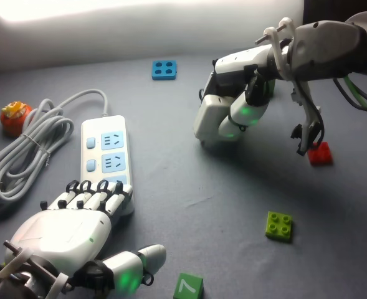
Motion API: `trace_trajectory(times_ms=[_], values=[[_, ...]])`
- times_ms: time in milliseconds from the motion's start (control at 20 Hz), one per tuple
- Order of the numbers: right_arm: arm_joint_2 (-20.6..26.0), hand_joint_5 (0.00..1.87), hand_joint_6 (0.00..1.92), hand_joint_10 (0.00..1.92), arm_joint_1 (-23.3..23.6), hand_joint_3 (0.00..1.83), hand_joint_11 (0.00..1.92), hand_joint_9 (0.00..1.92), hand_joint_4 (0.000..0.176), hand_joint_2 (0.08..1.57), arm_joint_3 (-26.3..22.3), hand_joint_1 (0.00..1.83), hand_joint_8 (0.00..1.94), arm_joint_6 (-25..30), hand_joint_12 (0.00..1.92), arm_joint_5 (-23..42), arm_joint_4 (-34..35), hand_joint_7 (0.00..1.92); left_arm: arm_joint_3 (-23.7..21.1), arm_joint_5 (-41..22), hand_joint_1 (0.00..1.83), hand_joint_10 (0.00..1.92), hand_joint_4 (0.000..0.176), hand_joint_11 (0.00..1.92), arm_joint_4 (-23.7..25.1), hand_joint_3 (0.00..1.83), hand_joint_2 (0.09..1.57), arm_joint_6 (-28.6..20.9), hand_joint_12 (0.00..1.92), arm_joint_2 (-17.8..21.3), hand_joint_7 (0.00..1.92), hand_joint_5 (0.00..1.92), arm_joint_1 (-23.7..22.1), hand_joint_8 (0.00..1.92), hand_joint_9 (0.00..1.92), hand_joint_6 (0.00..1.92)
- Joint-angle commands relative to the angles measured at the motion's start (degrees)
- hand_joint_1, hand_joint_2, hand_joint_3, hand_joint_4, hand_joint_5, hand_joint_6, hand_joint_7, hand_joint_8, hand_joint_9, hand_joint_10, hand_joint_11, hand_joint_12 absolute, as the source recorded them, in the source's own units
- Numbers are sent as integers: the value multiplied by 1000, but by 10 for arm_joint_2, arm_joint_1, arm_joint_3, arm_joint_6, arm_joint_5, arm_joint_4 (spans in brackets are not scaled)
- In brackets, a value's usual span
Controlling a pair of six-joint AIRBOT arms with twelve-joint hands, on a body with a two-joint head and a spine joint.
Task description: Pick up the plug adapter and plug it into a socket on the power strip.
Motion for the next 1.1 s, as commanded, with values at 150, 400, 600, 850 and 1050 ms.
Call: trace_trajectory(times_ms=[150, 400, 600, 850, 1050], values=[[5, 834, 1116, 637, 15, 0, 614, 1003, 0, 1157, 2, 1213, 1107, 0, 1330, 45, 11, 982, -1, -10, 0, 6, 0, 0, 7, 0, 1247, -5, 271, -4, 79, 37, 5, 8, 70, 4], [20, 844, 1107, 569, 36, 0, 662, 1060, 0, 1144, -25, 1222, 1042, -43, 1295, 61, 11, 1019, -1, -11, 0, 3, 0, 0, 7, 0, 1244, -5, 298, -4, 79, 43, 4, 3, 69, 5], [28, 870, 1069, 539, 91, 0, 685, 1089, 0, 1127, -70, 1233, 971, -102, 1282, 22, -7, 1060, -1, -12, 0, 0, 0, 0, 7, 0, 1247, -5, 302, -4, 76, 34, 4, 0, 72, 0], [5, 858, 1097, 509, 146, 1, 669, 1092, 0, 1133, -76, 1227, 987, 119, 1299, -36, -176, 1044, -1, -14, 0, 0, 0, 0, 7, 0, 1245, -5, 364, -3, 70, 15, 3, 0, 79, 0], [-25, 856, 1098, 496, 166, 2, 660, 1108, 0, 1126, -76, 1234, 942, 362, 1300, -77, -393, 1072, -1, -14, 0, 3, 0, 0, 7, 0, 1243, -5, 409, -3, 87, 32, 3, 3, 100, 3]])
